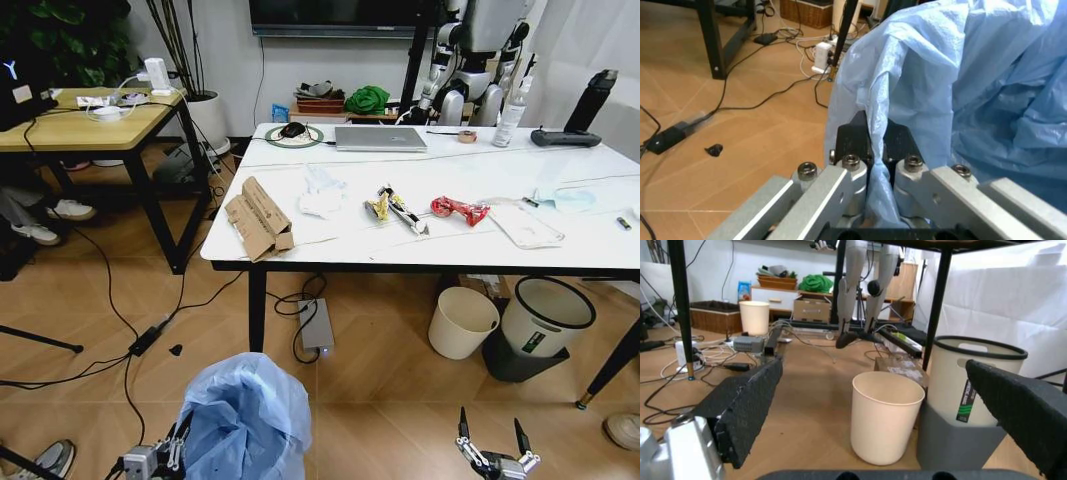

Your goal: Pick up the trash bin and place the trash from the table into it.

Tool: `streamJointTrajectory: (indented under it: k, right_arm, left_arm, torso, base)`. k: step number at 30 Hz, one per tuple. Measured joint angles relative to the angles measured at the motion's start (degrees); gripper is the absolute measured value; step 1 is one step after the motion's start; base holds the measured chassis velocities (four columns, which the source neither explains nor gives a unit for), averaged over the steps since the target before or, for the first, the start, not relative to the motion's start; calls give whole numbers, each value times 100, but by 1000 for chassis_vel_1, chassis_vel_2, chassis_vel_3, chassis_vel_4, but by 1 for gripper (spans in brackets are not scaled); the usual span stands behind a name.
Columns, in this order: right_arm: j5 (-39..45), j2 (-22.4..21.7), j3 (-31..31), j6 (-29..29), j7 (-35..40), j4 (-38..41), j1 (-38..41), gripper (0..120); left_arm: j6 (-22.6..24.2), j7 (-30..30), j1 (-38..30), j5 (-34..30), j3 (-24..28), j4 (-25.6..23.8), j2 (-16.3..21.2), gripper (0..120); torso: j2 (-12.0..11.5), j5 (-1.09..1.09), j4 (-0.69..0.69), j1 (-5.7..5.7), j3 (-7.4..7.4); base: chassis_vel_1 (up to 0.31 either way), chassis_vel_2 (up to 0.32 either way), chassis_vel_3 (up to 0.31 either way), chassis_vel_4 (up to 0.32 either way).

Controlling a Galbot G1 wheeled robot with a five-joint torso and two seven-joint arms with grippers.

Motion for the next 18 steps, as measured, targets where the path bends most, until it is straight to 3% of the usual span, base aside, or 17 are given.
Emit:
streamJointTrajectory:
  k: [18]
  right_arm:
    - [-87,0,-23,0,-5,75,-120,100]
  left_arm:
    - [-44,51,-27,127,188,11,-45,0]
  torso:
    - [446,0,0,188,258]
  base:
    - [0,0,0,0]
